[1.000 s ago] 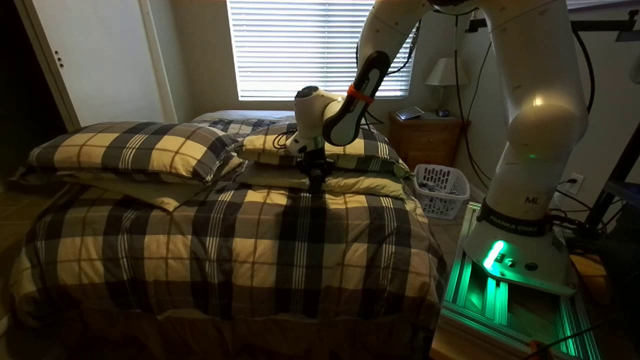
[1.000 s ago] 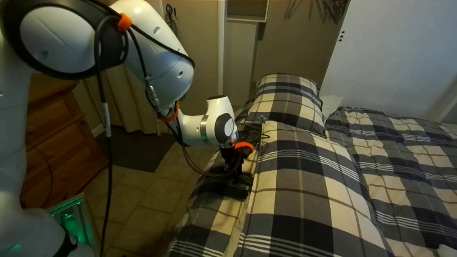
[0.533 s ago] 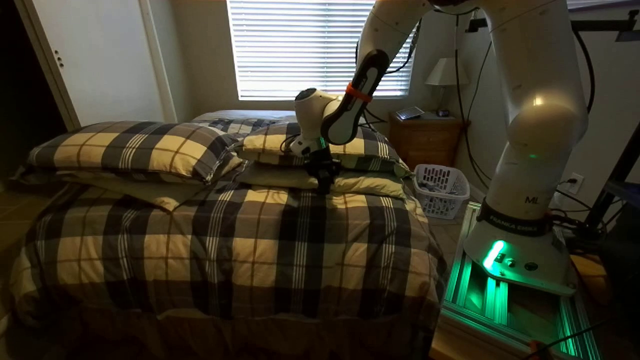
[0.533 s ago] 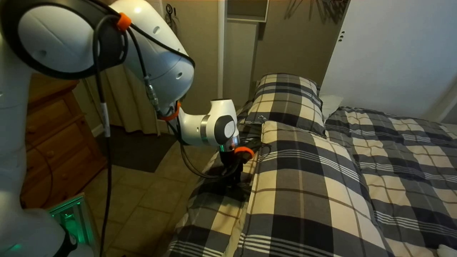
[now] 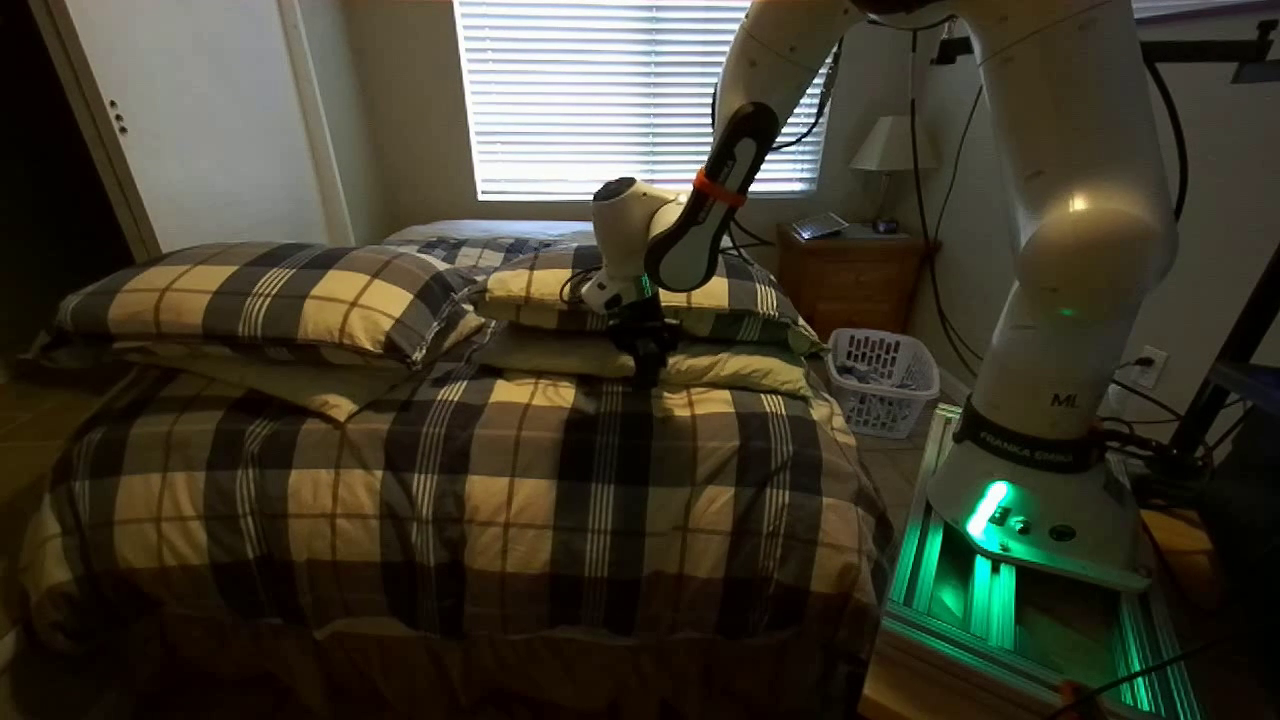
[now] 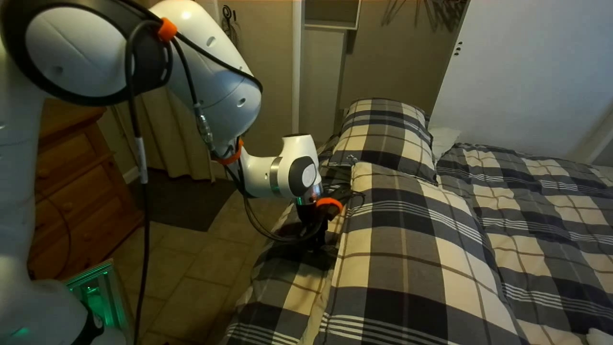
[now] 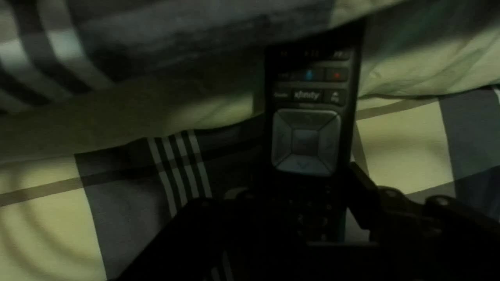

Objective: Push the remote control under the pillow

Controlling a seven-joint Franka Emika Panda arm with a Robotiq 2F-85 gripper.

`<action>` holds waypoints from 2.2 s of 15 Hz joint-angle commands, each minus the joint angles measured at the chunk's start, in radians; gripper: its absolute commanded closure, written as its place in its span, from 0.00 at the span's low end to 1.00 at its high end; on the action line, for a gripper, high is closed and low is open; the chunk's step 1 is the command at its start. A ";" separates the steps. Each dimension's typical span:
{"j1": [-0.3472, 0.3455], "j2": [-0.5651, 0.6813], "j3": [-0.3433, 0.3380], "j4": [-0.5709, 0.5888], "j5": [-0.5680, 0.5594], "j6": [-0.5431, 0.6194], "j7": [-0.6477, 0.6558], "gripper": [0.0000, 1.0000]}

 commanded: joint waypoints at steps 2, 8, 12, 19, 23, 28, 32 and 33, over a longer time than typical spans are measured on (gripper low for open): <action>-0.049 -0.017 -0.015 -0.073 0.019 0.188 -0.132 0.72; -0.060 -0.055 -0.106 -0.137 -0.082 0.423 -0.256 0.72; -0.027 -0.026 -0.203 -0.118 -0.250 0.516 -0.211 0.72; -0.042 -0.025 -0.185 -0.136 -0.226 0.551 -0.217 0.00; -0.053 -0.034 -0.169 -0.133 -0.223 0.544 -0.212 0.00; -0.038 -0.050 -0.119 -0.175 -0.157 0.408 -0.165 0.00; -0.004 -0.017 -0.136 -0.169 -0.173 0.362 -0.078 0.00; -0.002 -0.008 -0.136 -0.168 -0.176 0.368 -0.061 0.00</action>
